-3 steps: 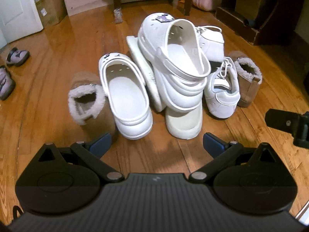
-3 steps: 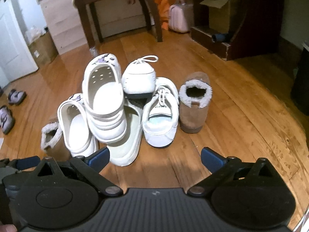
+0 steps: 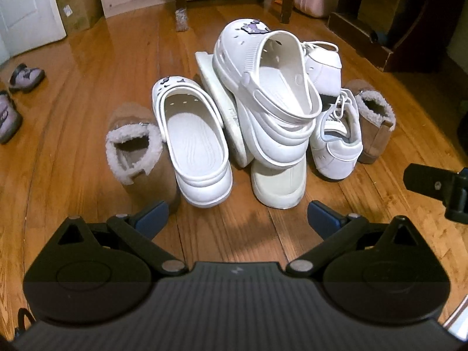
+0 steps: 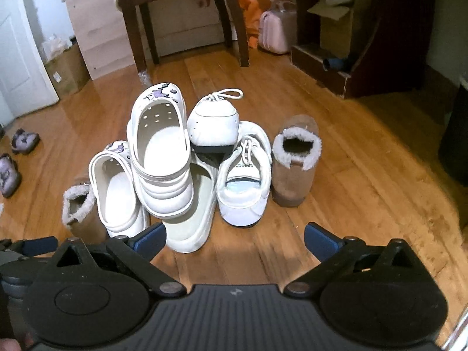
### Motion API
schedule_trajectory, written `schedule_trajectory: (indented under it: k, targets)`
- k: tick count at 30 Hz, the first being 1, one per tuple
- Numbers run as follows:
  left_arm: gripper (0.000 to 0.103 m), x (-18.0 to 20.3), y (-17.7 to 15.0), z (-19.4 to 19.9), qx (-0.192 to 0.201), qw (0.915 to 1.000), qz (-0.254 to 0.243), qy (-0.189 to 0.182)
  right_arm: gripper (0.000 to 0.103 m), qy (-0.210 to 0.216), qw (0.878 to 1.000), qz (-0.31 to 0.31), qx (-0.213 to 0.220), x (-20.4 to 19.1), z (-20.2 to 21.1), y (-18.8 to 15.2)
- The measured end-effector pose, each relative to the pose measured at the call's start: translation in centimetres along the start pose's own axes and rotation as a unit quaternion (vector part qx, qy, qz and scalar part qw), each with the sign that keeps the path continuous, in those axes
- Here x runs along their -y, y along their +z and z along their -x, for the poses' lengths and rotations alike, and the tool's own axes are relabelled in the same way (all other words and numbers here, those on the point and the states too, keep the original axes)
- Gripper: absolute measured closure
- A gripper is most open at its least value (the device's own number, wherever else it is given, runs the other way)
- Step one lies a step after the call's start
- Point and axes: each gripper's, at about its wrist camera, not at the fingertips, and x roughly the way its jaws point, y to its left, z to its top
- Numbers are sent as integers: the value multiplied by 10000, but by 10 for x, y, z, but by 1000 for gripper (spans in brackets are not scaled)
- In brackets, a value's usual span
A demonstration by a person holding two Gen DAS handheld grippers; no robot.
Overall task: Organize scattered shoes
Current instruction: 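Move the left tool toward the white clog with purple charm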
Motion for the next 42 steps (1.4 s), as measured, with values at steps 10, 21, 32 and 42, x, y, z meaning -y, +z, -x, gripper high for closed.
schedule_trajectory:
  k: [10,21,32,42]
  targets:
    - [0,-14,7,12,-125,9993,206,-284,3,-541,9946,560,-680,-12,-12,18]
    - [0,-43,26,1,-335,9934,851,-687,6,-187,9953,570,-754,-31,-21,41]
    - [0,-52,27,-6,-240,9966,604,-508,6,-96,9953,607,-752,-30,-18,24]
    - [0,-46,23,-12,-310,9972,528,-437,5,-47,9951,266,-954,-14,-29,13]
